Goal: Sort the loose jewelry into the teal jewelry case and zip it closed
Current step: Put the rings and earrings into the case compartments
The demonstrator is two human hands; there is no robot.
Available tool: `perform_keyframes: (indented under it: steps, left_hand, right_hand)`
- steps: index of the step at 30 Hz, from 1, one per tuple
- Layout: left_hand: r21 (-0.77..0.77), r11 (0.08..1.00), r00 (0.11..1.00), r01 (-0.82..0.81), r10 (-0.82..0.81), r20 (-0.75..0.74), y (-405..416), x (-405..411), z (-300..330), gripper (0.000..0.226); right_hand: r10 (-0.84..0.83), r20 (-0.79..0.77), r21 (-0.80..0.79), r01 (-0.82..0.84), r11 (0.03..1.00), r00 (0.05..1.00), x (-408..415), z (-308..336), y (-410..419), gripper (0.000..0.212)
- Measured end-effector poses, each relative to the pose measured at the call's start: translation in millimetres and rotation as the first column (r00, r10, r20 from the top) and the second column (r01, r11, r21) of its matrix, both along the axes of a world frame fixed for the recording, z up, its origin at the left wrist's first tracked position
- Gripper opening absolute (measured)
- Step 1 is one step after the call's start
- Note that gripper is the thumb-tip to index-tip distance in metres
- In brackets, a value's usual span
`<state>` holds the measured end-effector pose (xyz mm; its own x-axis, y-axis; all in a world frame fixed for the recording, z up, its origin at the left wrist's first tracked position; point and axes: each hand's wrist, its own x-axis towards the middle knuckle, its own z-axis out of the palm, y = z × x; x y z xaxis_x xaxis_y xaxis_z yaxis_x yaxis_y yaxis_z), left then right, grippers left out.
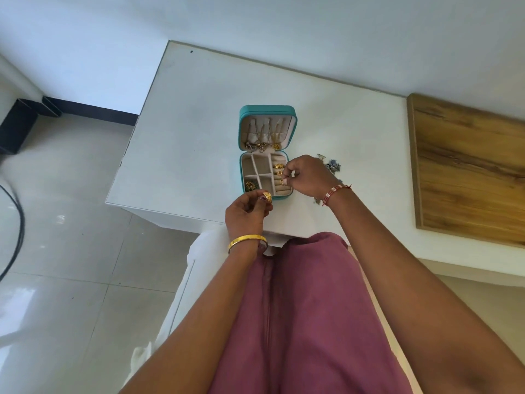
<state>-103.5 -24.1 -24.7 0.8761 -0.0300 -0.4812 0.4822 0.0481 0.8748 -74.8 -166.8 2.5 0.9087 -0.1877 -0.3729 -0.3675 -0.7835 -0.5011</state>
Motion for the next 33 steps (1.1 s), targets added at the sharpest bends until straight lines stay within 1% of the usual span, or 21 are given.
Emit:
perform_keyframes:
  steps: [10, 12, 17, 23, 27, 30, 33]
  left_hand:
    - [0.033, 0.999, 0.999, 0.033, -0.033, -0.008, -0.8, -0.8, -1.5, 0.012]
    - [0.034, 0.999, 0.999, 0.034, -0.034, -0.008, -1.4, -1.0, -0.4, 0.012]
    - [0.042, 0.998, 0.999, 0.041, -0.041, -0.012, -1.8, -1.2, -0.3, 0.011]
    - [0.051, 0.998, 0.999, 0.048, -0.047, -0.008, -2.1, -0.8, -2.3, 0.011]
    - [0.053, 0.998, 0.999, 0.046, -0.045, -0.010, -2.3, -0.4, -3.1, 0.011]
    - [0.033, 0.999, 0.999, 0.039, -0.038, -0.019, -2.4, -0.8, -1.1, 0.011]
    - [-0.007, 1.000, 0.999, 0.012, -0.013, -0.050, -2.8, 0.6, -0.3, 0.010]
  right_hand:
    - [0.066, -0.122, 0.065, -0.058, 0.996, 0.990, 13.1, 5.0, -4.6, 0.016]
    - [0.058, -0.132, 0.091, -0.046, 0.995, 0.989, 15.5, 5.8, -6.5, 0.016]
    - [-0.045, -0.016, 0.143, 0.047, 0.989, 0.999, 13.9, 1.0, -11.2, 0.009]
    - [-0.121, 0.026, 0.170, 0.115, 0.979, 0.992, 6.3, -10.7, -10.2, 0.005]
    - [-0.181, 0.091, 0.164, 0.165, 0.973, 0.979, 2.4, -15.1, -3.8, 0.013]
    - [-0.259, 0.152, 0.178, 0.231, 0.956, 0.954, -4.3, -18.4, -1.1, 0.011]
    - [-0.376, 0.253, 0.237, 0.320, 0.917, 0.891, -16.0, -15.9, 3.2, 0.006]
